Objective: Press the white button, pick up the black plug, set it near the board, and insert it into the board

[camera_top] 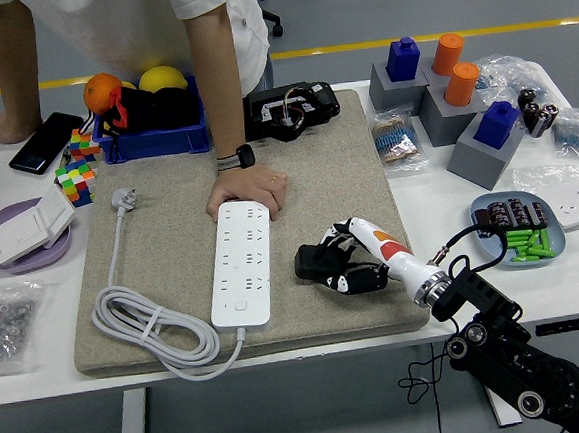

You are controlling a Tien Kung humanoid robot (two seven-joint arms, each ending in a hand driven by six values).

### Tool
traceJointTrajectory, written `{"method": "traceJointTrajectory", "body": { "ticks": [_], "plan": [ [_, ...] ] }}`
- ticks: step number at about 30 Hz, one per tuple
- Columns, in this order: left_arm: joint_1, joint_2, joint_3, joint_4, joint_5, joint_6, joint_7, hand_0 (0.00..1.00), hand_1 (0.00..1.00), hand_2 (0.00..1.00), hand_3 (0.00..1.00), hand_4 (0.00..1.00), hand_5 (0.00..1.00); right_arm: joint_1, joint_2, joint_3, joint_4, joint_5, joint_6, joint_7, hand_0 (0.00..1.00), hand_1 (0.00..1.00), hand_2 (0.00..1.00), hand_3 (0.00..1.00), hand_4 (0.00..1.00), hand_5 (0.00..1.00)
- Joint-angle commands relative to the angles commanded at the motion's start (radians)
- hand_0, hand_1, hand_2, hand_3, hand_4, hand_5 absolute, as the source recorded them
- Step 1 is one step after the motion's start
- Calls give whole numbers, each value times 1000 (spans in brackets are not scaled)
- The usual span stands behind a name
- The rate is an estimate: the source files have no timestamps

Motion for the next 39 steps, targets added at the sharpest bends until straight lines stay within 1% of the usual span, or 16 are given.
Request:
{"method": "traceJointTrajectory", "body": {
  "ticks": [3, 4, 9, 10, 16, 21, 24, 27, 30, 39],
  "plan": [
    [0, 1, 1, 0, 0, -1, 1, 650, 640, 634, 679, 521, 103, -3, -1, 2, 8, -5, -3, 1, 404, 448, 473, 434, 782, 2],
    [0, 1, 1, 0, 0, -1, 1, 650, 640, 634, 679, 520, 101, -4, -2, 3, 14, -7, -2, 0, 425, 470, 500, 495, 775, 2],
    [2, 3, -2, 0, 3, -1, 2, 650, 640, 634, 679, 520, 101, -1, -6, 4, 56, -9, -1, -6, 425, 470, 500, 495, 775, 2],
    [2, 3, -1, 0, 3, -1, 2, 650, 640, 634, 679, 521, 101, 1, -7, 3, 71, -10, 1, -9, 428, 477, 504, 510, 786, 2],
    [0, 6, 2, 0, 2, -2, 2, 650, 640, 634, 679, 520, 98, 24, -19, -18, 158, -17, 12, -35, 436, 480, 506, 518, 791, 2],
    [0, 8, 0, 0, 6, -3, 2, 650, 640, 634, 679, 520, 98, 38, -26, -42, 233, -39, 27, -80, 436, 480, 506, 518, 791, 2],
    [2, 10, -2, 0, 9, -3, 3, 650, 640, 634, 679, 521, 100, 37, -28, -63, 268, -44, 30, -102, 442, 480, 510, 523, 790, 2],
    [5, 11, -5, 0, 12, -3, 4, 650, 640, 634, 679, 521, 100, 35, -27, -87, 289, -38, 27, -107, 442, 480, 510, 523, 790, 2],
    [9, 10, -8, 0, 15, -3, 4, 650, 640, 634, 680, 523, 100, 46, -17, -118, 288, -35, 20, -108, 442, 479, 510, 526, 796, 2],
    [8, 9, -5, 0, 12, -3, 2, 650, 640, 634, 680, 523, 99, 95, 15, -177, 201, -64, 5, -123, 443, 478, 507, 527, 801, 2]
  ]
}}
